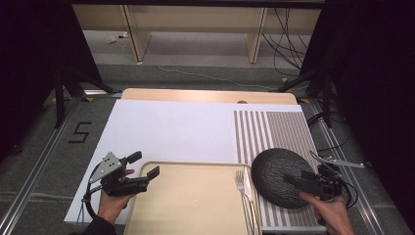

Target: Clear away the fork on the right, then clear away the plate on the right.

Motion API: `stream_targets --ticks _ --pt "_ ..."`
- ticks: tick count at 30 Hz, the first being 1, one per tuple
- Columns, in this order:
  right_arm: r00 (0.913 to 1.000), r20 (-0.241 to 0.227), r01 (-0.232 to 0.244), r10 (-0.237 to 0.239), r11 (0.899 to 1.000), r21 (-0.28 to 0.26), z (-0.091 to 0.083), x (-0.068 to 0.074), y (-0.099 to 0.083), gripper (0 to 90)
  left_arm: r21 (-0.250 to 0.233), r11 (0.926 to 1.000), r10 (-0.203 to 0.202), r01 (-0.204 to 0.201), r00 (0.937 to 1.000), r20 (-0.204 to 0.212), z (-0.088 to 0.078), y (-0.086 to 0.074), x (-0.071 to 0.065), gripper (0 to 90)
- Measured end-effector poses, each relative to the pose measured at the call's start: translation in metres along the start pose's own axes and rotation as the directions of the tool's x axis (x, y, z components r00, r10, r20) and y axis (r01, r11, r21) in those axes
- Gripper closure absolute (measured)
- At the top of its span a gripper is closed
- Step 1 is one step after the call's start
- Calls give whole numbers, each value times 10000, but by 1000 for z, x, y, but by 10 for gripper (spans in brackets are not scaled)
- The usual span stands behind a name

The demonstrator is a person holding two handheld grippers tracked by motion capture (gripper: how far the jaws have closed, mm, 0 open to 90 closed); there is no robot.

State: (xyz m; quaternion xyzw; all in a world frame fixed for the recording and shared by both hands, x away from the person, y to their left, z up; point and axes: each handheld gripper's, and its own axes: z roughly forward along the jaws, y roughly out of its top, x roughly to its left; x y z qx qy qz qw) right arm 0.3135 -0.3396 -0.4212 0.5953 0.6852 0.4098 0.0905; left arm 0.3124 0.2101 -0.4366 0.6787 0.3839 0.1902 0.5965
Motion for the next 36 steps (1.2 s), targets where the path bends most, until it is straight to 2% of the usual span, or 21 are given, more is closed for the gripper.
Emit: stream_targets --ticks 1,2,9,10,11,12,15,16,17,22,24,26,27,30,31,32,33,34,35,36 --pt "9999 10 -100 100 9999 43 -2 -3 0 156 1 10000 0 0 10000 7 0 0 0 120" --pt "10000 17 -4 4 10000 -46 -2 -6 -1 157 -2 10000 -4 4 10000 46 0 0 0 120" --pt "9973 -104 -722 722 9974 57 -7 -14 -4 156 1 10000 -32 32 10000 12 1 0 0 120" --pt "9985 -109 -532 532 9986 -5 -8 -16 -5 155 1 10000 -29 29 10000 7 1 1 0 120" --pt "9963 -120 -846 846 9964 23 -8 -16 -6 154 4 10000 -28 28 10000 5 1 1 0 120" --pt "9974 -89 -720 720 9974 96 -9 -18 -6 153 0 10000 -29 29 10000 13 1 1 0 120" --pt "9940 -65 -1092 1094 9935 306 -11 -18 -7 150 -4 10000 -22 22 10000 44 1 1 0 120" --pt "9970 -77 -772 774 9968 181 -10 -21 -8 149 -1 10000 -25 25 10000 46 1 1 0 120" --pt "9941 -30 -1085 1086 9939 217 -10 -20 -8 149 -8 10000 -24 24 10000 52 1 1 0 120" --pt "9937 64 -1121 1119 9931 330 -12 -23 -9 149 -8 10000 -37 37 10000 56 1 0 0 120" --pt "9894 128 -1452 1447 9882 489 -12 -22 -10 149 -6 10000 -14 14 10000 57 1 0 0 120" --pt "9942 232 -1059 1049 9933 469 -11 -25 -10 149 26 10000 12 -12 10000 41 1 0 -1 120" --pt "9912 270 -1306 1293 9899 552 -12 -24 -11 149 27 10000 -10 10 10000 43 1 0 -1 120" --pt "9917 331 -1256 1239 9906 535 -9 -30 -13 150 14 10000 9 -9 10000 68 2 0 0 120" --pt "9891 548 -1400 1368 9884 586 -11 -30 -13 150 -41 10000 10 -9 9999 136 3 1 0 120" --pt "9883 408 -1493 1472 9872 555 -11 -32 -13 150 13 10000 26 -26 10000 64 3 1 -1 120" --pt "9852 451 -1682 1656 9838 625 -12 -33 -14 150 28 10000 48 -48 10000 80 4 1 -1 120" --pt "9857 545 -1628 1595 9845 646 -13 -36 -14 150 45 10000 74 -75 9999 93 4 1 -2 120" --pt "9812 394 -1913 1889 9792 680 -13 -36 -15 151 46 10000 40 -40 9999 105 4 1 -2 121" --pt "9809 491 -1914 1881 9788 727 -14 -39 -16 151 42 10000 32 -32 9999 116 4 1 -1 120"
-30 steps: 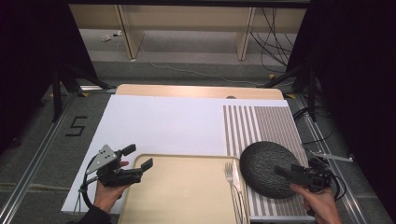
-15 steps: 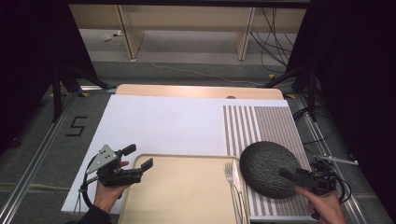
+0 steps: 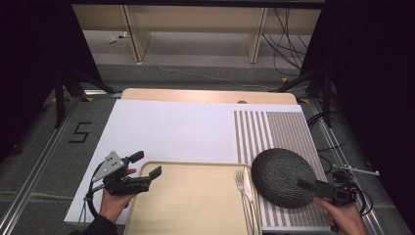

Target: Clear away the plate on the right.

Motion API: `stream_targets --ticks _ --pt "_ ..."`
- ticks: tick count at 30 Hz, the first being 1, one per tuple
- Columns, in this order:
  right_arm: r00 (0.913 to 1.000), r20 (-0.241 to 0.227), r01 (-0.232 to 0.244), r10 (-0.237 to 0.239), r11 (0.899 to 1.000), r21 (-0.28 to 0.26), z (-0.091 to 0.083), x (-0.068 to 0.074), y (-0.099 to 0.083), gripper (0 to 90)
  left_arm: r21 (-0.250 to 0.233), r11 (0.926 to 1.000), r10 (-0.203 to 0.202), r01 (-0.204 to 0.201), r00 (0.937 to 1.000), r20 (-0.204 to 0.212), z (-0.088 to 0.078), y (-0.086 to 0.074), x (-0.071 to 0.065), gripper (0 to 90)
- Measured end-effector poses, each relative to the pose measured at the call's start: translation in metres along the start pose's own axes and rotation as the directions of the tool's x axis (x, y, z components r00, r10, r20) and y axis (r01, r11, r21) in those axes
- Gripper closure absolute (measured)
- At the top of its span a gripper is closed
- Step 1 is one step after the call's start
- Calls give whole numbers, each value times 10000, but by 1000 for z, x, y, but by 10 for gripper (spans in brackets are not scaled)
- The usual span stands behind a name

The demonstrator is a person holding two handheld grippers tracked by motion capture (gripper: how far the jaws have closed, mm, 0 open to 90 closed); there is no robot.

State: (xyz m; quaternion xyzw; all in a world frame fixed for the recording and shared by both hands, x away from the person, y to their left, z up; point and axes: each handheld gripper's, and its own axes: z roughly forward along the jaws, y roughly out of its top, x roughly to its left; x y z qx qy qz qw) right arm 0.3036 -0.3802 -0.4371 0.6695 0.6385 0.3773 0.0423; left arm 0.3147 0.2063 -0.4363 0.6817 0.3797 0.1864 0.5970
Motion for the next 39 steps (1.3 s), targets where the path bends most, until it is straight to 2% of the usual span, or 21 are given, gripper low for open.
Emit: stream_targets --ticks 2,3,5,7,8,10,13,15,16,18,19,21,26,27,28,30,32,33,35,37,39 --pt "9999 122 98 -97 9999 -67 0 -4 0 152 20 10000 71 -72 10000 40 0 0 0 120" --pt "9993 264 -276 274 9996 94 -2 -2 0 152 9 10000 54 -54 10000 24 -1 0 0 120" --pt "9999 107 -116 118 9998 -138 0 -6 -1 154 -49 9999 89 -88 9999 66 -1 -1 1 120" --pt "9983 75 -587 585 9979 272 -2 -3 -1 154 -46 10000 16 -16 10000 -12 -3 -1 1 120" --pt "9996 246 -170 169 9998 51 2 -7 -1 154 -30 10000 17 -17 10000 -29 -3 -1 2 120" --pt "9974 248 -681 672 9969 386 -1 -5 -1 154 -65 10000 21 -21 10000 -9 -3 -1 2 120" --pt "9962 113 -869 866 9957 334 -2 -8 -2 155 -42 10000 33 -33 10000 -10 -3 0 2 120" --pt "9946 536 -916 890 9946 487 -1 -10 -2 156 -29 10000 31 -31 10000 -3 -2 -1 1 120" --pt "9939 181 -1097 1086 9907 811 -3 -11 -1 157 -20 10000 26 -26 10000 -4 -2 -1 1 120" --pt "9949 314 -974 954 9927 710 -1 -14 -2 159 -96 10000 22 -21 10000 89 -1 -1 2 120" --pt "9929 229 -1168 1165 9930 150 4 -16 -4 160 -78 10000 20 -20 10000 68 -1 -1 2 120" --pt "9902 382 -1374 1346 9869 851 0 -19 -1 168 1 10000 26 -26 10000 -9 -2 -1 1 120" --pt "9847 -134 -1718 1738 9806 940 3 -25 -3 186 -2 10000 24 -24 10000 3 -2 -1 2 120" --pt "9845 91 -1751 1752 9786 1082 2 -25 -2 191 -1 10000 25 -25 10000 7 -2 -1 2 120" --pt "9889 -10 -1479 1486 9844 950 4 -28 -3 203 -1 10000 27 -27 10000 7 -2 -1 2 120" --pt "9802 -558 -1852 1901 9792 829 4 -31 -4 232 -11 10000 13 -13 10000 8 -2 -1 2 120" --pt "9788 -490 -1931 1989 9758 1021 3 -32 -4 248 -12 10000 10 -10 10000 9 -2 -1 2 120" --pt "9752 -761 -2016 2079 9759 831 5 -33 -5 257 -22 10000 -4 4 10000 17 -2 -1 2 120" --pt "9773 -747 -1909 1981 9771 937 5 -35 -6 269 -23 10000 -20 20 10000 20 -2 -1 2 120" --pt "9666 -734 -2386 2456 9667 928 7 -35 -6 288 -24 10000 -32 32 10000 19 -1 -1 2 120" --pt "9661 -836 -2374 2444 9676 856 8 -39 -7 317 -23 10000 -32 32 10000 23 -1 -1 2 120"
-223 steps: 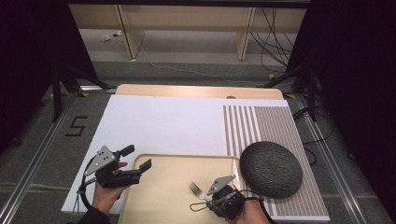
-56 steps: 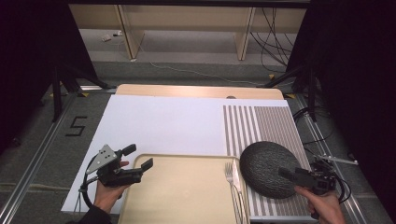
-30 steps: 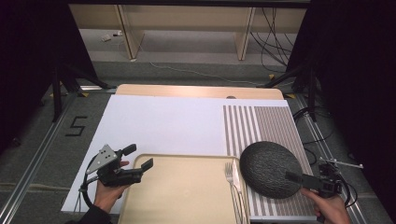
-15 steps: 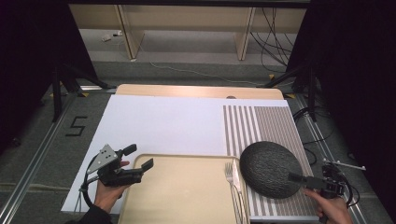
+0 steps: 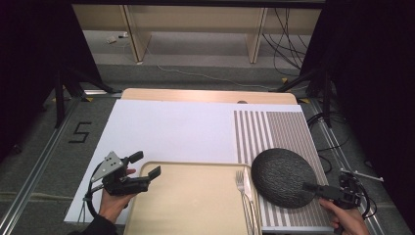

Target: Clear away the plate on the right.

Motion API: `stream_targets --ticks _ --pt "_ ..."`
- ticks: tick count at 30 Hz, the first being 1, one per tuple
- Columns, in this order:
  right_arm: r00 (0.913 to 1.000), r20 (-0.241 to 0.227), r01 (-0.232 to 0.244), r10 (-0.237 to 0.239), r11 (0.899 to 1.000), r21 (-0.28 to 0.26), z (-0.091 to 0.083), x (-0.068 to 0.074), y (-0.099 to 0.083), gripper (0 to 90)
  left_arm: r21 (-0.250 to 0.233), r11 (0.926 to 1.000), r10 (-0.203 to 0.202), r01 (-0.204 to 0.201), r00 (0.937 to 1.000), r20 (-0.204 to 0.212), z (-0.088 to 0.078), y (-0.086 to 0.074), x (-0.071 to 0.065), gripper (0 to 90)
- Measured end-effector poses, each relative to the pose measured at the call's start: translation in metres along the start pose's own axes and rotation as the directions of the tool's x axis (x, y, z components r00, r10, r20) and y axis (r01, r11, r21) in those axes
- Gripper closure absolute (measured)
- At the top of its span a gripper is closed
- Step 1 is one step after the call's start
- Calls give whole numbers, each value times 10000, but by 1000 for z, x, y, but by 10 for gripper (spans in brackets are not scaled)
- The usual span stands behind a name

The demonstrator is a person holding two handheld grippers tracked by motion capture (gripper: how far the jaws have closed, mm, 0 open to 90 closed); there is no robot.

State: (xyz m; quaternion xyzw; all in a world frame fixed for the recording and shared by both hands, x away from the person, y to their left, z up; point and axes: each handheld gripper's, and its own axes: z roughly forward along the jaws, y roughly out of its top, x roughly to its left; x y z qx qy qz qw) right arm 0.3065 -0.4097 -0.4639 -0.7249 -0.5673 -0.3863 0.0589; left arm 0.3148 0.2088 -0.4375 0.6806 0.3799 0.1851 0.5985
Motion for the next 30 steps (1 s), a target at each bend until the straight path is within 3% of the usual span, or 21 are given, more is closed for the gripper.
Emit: stream_targets --ticks 2,4,6,7,11,14,16,20,22,30 --pt "9995 -201 -248 251 9996 158 0 -2 0 331 2 10000 -5 5 10000 3 0 0 0 121" --pt "9997 -190 -123 122 9999 -53 2 -6 -1 357 7 10000 -5 5 10000 3 0 0 0 120" --pt "9981 -389 -471 476 9988 126 1 -7 0 386 8 10000 46 -46 10000 55 0 0 0 120" --pt "9985 -455 -314 316 9995 69 1 -9 -1 401 9 10000 51 -51 10000 56 0 0 0 120" --pt "9974 -572 -440 442 9990 63 2 -13 -2 447 24 10000 30 -30 10000 20 0 0 0 120" --pt "9941 -631 -876 884 9960 157 2 -14 -2 476 34 10000 74 -74 10000 24 1 0 -1 120" --pt "9952 -675 -708 713 9975 88 4 -18 -2 494 28 10000 69 -69 10000 26 1 0 -1 121" --pt "9924 -727 -984 992 9950 144 4 -19 -3 531 34 10000 79 -79 10000 24 1 0 -1 120" --pt "9926 -812 -907 903 9959 -4 5 -22 -3 549 35 10000 73 -73 10000 28 1 0 -1 120" --pt "9831 -1113 -1474 1453 9890 -105 6 -26 -6 588 33 10000 72 -72 10000 41 1 0 -1 120"
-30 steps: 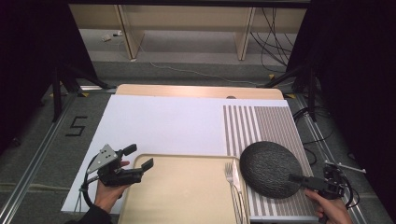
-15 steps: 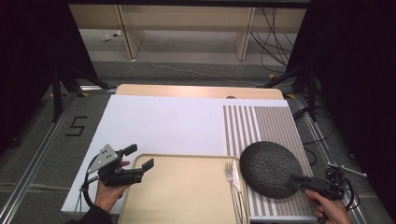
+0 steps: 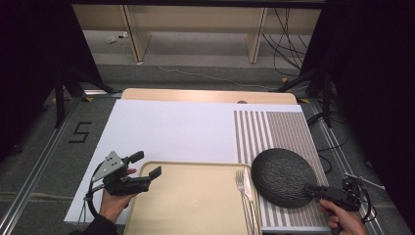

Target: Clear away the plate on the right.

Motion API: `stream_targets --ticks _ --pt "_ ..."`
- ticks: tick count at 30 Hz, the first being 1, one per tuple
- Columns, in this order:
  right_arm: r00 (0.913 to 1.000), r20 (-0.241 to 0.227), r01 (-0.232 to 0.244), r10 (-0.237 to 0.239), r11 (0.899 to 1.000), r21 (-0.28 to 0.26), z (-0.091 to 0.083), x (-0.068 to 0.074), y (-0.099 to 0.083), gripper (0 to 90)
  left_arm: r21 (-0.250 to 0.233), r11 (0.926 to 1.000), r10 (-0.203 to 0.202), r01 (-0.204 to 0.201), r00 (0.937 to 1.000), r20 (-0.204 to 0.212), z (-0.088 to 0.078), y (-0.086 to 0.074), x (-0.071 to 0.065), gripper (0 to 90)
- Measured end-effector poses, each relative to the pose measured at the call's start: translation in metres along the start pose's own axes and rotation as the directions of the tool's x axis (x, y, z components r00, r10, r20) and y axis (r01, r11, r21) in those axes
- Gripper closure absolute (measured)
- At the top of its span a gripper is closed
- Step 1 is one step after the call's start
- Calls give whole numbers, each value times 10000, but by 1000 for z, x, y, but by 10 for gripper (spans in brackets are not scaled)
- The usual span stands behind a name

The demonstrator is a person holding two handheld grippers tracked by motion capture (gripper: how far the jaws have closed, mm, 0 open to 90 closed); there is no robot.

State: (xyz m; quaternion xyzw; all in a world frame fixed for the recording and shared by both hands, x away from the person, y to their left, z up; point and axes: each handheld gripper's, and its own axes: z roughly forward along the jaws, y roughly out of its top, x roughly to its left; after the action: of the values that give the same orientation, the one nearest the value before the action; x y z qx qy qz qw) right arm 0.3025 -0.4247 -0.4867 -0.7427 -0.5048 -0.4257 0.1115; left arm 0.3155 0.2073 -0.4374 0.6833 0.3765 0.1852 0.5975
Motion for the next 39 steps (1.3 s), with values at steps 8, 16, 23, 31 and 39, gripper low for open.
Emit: stream_targets --ticks 8,16,23,31,39 --pt "9938 -503 -996 994 9950 -11 1 -5 -2 635 7 10000 17 -18 10000 31 0 0 0 121" --pt "9883 -591 -1416 1405 9898 -161 2 -8 -4 681 7 10000 12 -12 10000 4 0 0 0 121" --pt "9947 -402 -971 945 9929 -686 6 -10 -6 722 -50 10000 67 -67 9999 80 1 0 0 121" --pt "9888 -274 -1475 1468 9887 -250 2 -9 -5 780 -57 10000 13 -13 9999 100 1 0 0 121" --pt "9754 -1070 -2011 1926 9767 -753 -1 -6 -6 823 26 10000 41 -41 10000 -4 1 0 0 120"
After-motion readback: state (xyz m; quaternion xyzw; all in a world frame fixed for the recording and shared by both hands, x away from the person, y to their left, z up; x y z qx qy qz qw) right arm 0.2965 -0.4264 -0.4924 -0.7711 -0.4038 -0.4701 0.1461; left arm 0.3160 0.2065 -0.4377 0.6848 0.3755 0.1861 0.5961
